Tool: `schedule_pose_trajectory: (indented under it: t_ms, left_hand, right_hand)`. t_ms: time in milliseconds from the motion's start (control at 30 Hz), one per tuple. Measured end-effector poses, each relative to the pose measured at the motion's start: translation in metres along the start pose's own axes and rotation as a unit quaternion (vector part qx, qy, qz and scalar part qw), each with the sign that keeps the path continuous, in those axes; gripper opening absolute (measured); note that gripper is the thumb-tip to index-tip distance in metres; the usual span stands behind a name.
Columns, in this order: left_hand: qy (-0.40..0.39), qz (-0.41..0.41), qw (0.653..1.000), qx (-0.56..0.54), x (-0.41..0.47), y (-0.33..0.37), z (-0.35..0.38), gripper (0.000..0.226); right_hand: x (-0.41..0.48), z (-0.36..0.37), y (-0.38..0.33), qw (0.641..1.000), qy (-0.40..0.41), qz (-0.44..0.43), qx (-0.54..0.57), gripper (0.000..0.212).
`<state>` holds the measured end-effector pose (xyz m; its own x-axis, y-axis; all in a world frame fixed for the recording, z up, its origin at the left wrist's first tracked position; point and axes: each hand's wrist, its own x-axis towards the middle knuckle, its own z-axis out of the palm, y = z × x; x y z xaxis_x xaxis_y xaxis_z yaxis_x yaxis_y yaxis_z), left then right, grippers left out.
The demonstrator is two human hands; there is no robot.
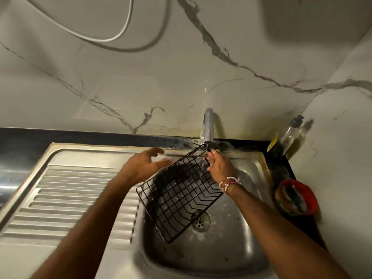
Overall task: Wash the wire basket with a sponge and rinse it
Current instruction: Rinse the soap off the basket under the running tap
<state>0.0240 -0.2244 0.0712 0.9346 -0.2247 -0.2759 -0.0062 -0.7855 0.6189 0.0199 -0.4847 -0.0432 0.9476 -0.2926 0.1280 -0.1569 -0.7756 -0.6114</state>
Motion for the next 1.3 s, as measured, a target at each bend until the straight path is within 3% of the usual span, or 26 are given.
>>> schedule_pose_trajectory:
  t_ms: [100, 167, 300, 467, 633, 733, 800, 933, 967, 1000, 1067, 1133, 1233, 1267, 1300]
  left_hand:
    - [-0.181, -0.038, 0.982, -0.044, 0.028, 0.021, 0.005, 0.069]
    - [-0.227, -0.047, 0.966, -0.117, 0.028, 0.017, 0.021, 0.076]
    - [-0.133, -0.03, 0.967, -0.216, 0.022, 0.0, 0.047, 0.077]
    - [-0.054, -0.018, 0.976, -0.211, 0.022, -0.003, 0.05, 0.074]
    - [-0.024, -0.001, 0.974, -0.226, 0.019, 0.008, 0.061, 0.079]
    - [-0.015, -0.006, 0.958, -0.288, 0.021, 0.004, 0.065, 0.075]
    - [-0.018, -0.021, 0.936, -0.352, 0.028, -0.01, 0.062, 0.07]
    - [-0.047, -0.022, 0.916, -0.397, 0.027, -0.028, 0.066, 0.074]
    - [-0.046, -0.025, 0.913, -0.404, 0.024, -0.028, 0.071, 0.075]
    - [-0.037, -0.027, 0.909, -0.414, 0.021, -0.027, 0.077, 0.075]
    - [-0.021, -0.035, 0.901, -0.431, 0.015, -0.024, 0.09, 0.072]
    - [-0.022, -0.042, 0.892, -0.45, 0.011, -0.022, 0.1, 0.068]
    - [-0.029, -0.074, 0.874, -0.479, 0.009, -0.023, 0.104, 0.064]
    - [-0.031, -0.081, 0.866, -0.492, 0.009, -0.022, 0.103, 0.063]
    - [-0.04, -0.084, 0.855, -0.51, 0.008, -0.02, 0.102, 0.063]
  right_hand:
    - [0.004, -0.001, -0.015, 0.995, 0.005, -0.094, -0.022, 0.031]
    - [0.003, -0.003, -0.021, 0.993, 0.007, -0.116, 0.0, 0.035]
    - [-0.005, -0.01, -0.016, 0.983, 0.089, -0.162, -0.008, 0.026]
    - [-0.017, -0.012, 0.006, 0.983, 0.012, -0.142, -0.117, 0.032]
    - [0.0, -0.01, -0.034, 0.985, 0.046, -0.136, -0.098, 0.028]
    - [0.012, -0.02, -0.041, 0.971, 0.067, -0.183, -0.136, 0.012]
    - [0.013, -0.028, -0.022, 0.971, 0.026, -0.181, -0.157, 0.017]
    - [0.0, -0.028, 0.006, 0.994, -0.05, -0.07, 0.064, 0.029]
    - [-0.004, -0.026, 0.002, 0.982, -0.061, 0.01, 0.178, 0.038]
    - [-0.009, -0.027, -0.005, 0.942, -0.077, 0.108, 0.308, 0.042]
    - [-0.019, -0.029, -0.013, 0.833, -0.15, 0.256, 0.467, 0.032]
    - [-0.027, -0.038, -0.013, 0.776, -0.211, 0.286, 0.521, 0.026]
    - [-0.034, -0.047, 0.002, 0.744, -0.236, 0.241, 0.577, 0.068]
    - [-0.038, -0.047, 0.005, 0.741, -0.248, 0.24, 0.576, 0.075]
    - [-0.044, -0.046, 0.007, 0.76, -0.241, 0.26, 0.545, 0.078]
